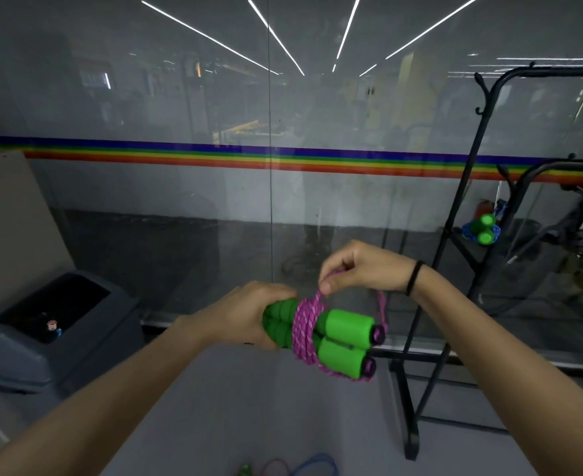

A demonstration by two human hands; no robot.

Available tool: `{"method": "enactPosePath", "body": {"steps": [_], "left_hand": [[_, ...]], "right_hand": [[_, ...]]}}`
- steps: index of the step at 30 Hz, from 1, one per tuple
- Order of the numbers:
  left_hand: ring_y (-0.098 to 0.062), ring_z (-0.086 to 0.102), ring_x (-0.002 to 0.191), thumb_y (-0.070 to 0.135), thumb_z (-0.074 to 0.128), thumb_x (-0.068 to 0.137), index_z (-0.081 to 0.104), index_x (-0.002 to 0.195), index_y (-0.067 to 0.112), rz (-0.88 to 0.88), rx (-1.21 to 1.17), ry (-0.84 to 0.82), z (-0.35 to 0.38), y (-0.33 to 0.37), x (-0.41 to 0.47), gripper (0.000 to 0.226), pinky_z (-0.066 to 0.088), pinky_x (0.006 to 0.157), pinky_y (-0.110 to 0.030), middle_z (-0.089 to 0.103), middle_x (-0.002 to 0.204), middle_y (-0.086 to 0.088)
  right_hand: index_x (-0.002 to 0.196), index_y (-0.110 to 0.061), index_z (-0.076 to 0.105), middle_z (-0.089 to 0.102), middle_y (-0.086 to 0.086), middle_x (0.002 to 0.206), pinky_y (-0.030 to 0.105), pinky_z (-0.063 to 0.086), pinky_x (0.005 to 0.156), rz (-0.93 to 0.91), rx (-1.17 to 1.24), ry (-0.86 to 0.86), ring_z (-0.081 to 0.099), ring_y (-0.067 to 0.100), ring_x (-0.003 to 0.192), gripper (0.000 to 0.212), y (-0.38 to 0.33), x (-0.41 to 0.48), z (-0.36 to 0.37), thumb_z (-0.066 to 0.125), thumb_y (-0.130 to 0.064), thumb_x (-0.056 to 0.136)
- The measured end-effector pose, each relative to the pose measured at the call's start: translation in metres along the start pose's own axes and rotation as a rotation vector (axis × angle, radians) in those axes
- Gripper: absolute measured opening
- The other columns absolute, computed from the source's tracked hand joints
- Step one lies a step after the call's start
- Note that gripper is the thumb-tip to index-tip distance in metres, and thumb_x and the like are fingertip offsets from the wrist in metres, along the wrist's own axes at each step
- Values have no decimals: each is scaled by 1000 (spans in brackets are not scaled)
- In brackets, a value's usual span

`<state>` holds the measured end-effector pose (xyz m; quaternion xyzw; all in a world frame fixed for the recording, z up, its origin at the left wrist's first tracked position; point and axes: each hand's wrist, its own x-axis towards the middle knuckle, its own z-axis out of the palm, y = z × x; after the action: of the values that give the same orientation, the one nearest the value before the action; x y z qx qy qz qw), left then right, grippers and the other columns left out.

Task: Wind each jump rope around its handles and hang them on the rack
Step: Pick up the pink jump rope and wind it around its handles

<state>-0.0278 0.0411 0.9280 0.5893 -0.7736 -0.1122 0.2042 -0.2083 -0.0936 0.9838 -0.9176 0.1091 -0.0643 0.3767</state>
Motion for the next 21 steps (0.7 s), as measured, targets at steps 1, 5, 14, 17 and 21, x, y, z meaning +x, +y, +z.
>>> {"method": "enactPosePath", "body": {"steps": [1, 5, 14, 17, 21], "left_hand": [[3, 54, 67, 13, 79, 56, 56, 78, 26, 12, -166, 61, 1, 4, -3, 34, 44, 58, -21, 58, 73, 15], [0, 64, 74, -15, 78, 56, 65, 91, 17, -18, -732, 349, 5, 26, -3, 50, 51, 70, -17, 71, 79, 12], [-15, 58, 58, 26, 84, 51, 62, 75, 21, -584, -481, 793, -16, 6, 19, 32, 49, 56, -26, 64, 66, 0], [-24, 65, 75, 37, 79, 48, 65, 84, 19, -622, -160, 694, -15, 4, 21, 43, 51, 68, -30, 70, 80, -7], [-33, 65, 89, 26, 79, 57, 62, 89, 17, -613, 190, 426, -17, 6, 26, 38, 50, 73, -34, 69, 92, -11]], "right_hand": [[73, -23, 69, 68, -15, 64, 9, 44, 66, -25, 122, 42, 57, -7, 64, 10, 4, -3, 1, 68, -16, 79], [74, -9, 67, 61, -7, 62, 14, 44, 55, -36, 442, 257, 55, 3, 56, 54, 16, -4, 8, 75, -59, 57], [86, -16, 63, 52, -5, 65, 15, 37, 61, 70, -314, 259, 49, 1, 60, 31, -10, -2, 20, 37, -29, 98], [97, -15, 59, 63, 10, 99, 32, 41, 76, 162, -636, 181, 58, 26, 94, 29, -23, -2, 25, 38, -35, 97], [102, -15, 60, 61, 11, 105, 30, 37, 73, 183, -806, 46, 58, 28, 100, 26, -41, -3, 29, 44, -34, 94]]}}
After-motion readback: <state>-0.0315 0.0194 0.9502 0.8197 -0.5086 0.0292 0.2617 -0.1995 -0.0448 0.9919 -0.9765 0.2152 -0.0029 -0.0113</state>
